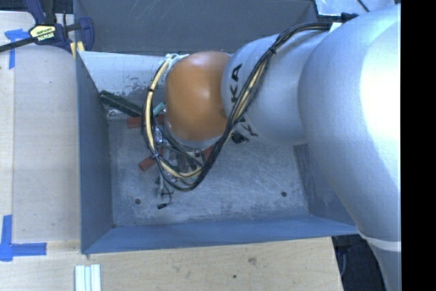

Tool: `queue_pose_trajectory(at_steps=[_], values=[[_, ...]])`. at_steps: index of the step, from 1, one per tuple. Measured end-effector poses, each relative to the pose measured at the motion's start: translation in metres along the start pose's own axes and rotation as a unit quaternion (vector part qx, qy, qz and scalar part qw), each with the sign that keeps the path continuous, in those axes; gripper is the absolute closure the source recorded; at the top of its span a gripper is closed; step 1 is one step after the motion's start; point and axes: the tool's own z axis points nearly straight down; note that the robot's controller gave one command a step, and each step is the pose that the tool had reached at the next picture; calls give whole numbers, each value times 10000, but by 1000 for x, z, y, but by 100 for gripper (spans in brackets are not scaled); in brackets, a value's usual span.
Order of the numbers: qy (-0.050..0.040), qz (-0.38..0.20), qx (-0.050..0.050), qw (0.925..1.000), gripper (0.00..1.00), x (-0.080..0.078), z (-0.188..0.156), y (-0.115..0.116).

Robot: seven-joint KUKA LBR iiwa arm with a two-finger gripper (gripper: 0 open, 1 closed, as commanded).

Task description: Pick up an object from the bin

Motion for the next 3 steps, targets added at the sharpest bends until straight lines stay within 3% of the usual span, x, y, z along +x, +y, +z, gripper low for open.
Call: queue_pose_trajectory(at_steps=[1,2,3], values=[[-3,657,-1,9978,100,-33,16,-49],[-3,660,-1,9978,100,-33,16,-49],[18,614,3,9981,100,-59,-105,-65]])
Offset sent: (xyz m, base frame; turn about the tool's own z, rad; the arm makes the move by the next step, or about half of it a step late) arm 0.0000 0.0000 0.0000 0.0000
